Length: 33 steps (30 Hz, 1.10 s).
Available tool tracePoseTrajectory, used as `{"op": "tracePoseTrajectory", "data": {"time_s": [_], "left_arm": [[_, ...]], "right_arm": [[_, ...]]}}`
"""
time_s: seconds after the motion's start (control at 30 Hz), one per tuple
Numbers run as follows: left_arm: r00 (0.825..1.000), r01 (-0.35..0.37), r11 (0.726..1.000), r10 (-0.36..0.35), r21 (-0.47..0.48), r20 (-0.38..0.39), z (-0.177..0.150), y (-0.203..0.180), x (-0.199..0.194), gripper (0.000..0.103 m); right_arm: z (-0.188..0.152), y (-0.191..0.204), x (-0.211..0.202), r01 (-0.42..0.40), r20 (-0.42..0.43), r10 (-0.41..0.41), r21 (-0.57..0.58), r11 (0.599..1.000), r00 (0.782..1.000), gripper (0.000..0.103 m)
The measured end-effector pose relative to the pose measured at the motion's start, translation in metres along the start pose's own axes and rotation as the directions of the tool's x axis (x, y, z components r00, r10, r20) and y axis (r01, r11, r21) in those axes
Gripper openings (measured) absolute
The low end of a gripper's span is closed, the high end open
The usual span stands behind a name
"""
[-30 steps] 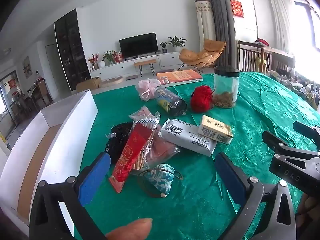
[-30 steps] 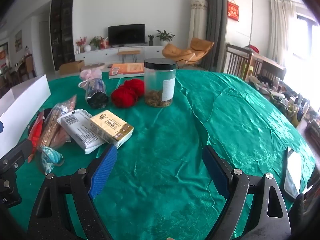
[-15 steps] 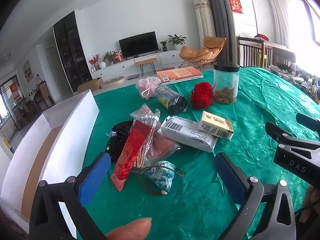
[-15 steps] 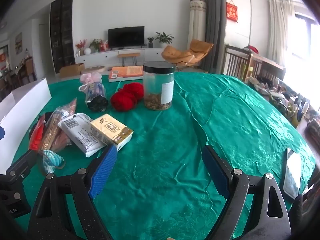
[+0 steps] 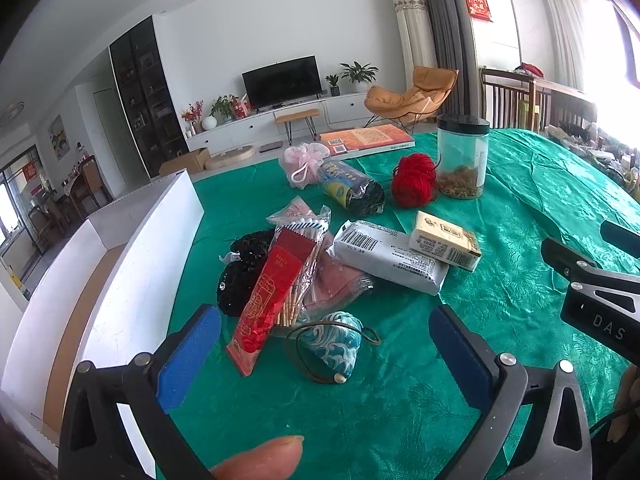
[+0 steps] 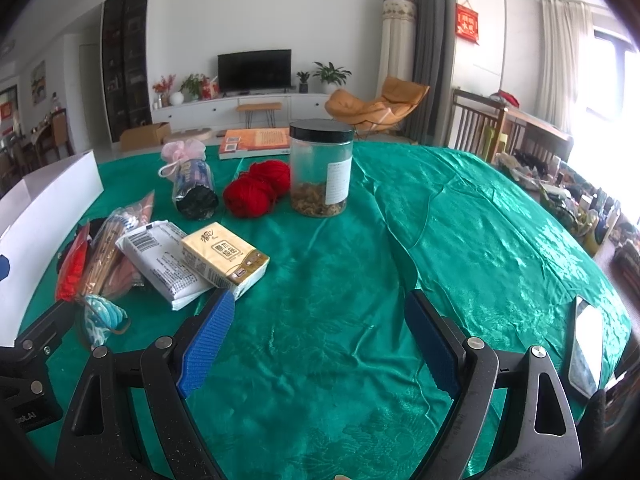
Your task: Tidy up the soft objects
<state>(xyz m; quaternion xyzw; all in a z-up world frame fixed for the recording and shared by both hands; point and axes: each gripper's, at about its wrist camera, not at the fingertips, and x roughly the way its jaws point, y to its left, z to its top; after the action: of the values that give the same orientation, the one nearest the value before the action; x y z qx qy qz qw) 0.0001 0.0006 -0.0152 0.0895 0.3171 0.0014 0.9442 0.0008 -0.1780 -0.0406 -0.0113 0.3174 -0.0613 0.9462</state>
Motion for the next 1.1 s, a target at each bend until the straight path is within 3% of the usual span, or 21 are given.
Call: {"op": "tracePoseTrajectory", "data": {"time_s": [1.1], "left_arm": [[0.999,-0.016,1.000,0.016,0.019,-0.034,-0.011,0.000,0.007,0.103]], "right_arm": [[-0.002,0.000,0.002,0.000,-0.001,0.000,-0.002,1.000,1.000,0.089]]}}
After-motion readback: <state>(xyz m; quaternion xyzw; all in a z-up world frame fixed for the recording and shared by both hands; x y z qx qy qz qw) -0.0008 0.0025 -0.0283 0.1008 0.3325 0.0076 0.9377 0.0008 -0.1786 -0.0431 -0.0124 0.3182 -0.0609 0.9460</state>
